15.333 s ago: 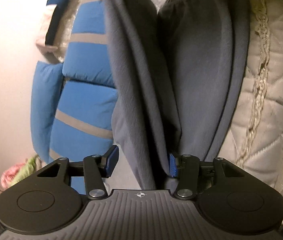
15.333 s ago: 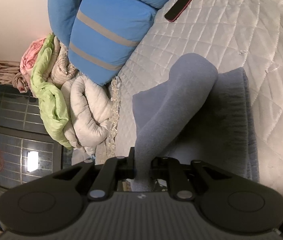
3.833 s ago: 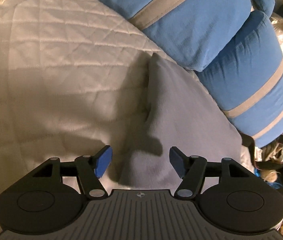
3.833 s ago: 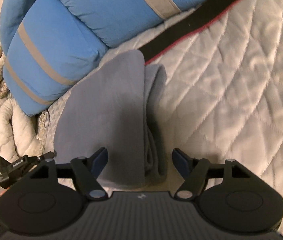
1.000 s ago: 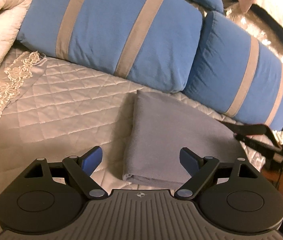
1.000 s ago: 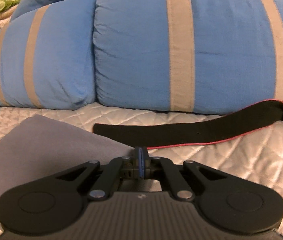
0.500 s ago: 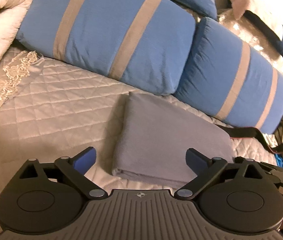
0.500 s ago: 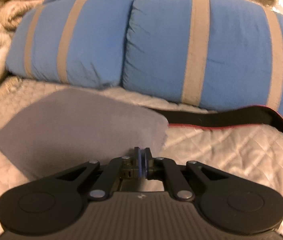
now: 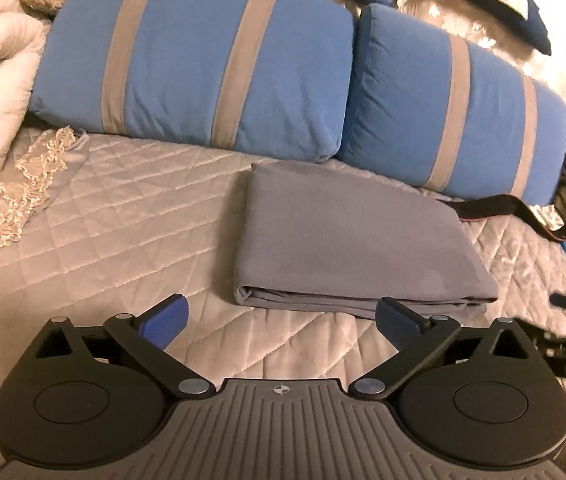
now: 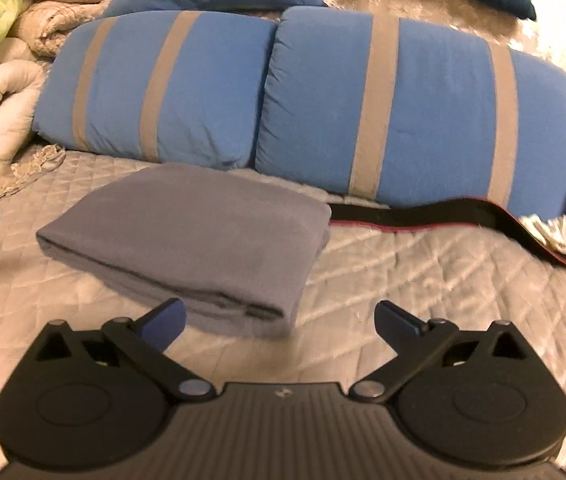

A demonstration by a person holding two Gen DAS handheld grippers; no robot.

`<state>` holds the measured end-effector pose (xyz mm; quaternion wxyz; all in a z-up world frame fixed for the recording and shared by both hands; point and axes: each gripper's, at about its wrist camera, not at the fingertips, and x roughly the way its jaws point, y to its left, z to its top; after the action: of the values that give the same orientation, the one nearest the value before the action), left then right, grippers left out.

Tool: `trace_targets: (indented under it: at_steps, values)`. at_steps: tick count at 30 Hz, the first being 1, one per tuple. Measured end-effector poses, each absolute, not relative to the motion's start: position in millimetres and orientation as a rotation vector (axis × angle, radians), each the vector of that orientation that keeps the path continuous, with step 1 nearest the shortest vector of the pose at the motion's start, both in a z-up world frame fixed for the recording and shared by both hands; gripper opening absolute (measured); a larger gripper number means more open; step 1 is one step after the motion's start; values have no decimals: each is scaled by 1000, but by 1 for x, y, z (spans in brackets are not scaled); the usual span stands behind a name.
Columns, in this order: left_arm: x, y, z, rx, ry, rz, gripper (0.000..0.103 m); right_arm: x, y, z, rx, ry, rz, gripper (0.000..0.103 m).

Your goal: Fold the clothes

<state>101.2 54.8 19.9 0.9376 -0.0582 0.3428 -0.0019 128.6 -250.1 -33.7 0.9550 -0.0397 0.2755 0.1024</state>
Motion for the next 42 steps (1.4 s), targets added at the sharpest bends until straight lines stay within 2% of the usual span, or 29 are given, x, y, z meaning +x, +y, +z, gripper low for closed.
trace_targets:
  at_steps: [6, 11, 17, 19, 29, 42]
  values:
    - [92, 44, 10, -43, 723, 6, 102, 112, -247, -44, 9, 642, 205, 103]
    - [88, 37, -5, -1, 767, 8, 102, 105, -230, -53, -65, 671, 156, 103]
    - [82, 19, -50, 80, 876, 24, 103, 106, -231, -60, -4, 736, 104, 103]
    - [75, 15, -56, 82, 822, 52, 103, 111, -230, -70, 12, 806, 96, 103]
    - [85, 2, -48, 24, 946, 226, 103, 105, -215, -80, -58, 797, 57, 103]
    - [91, -1, -45, -12, 999, 279, 103, 107, -215, -75, -47, 842, 39, 103]
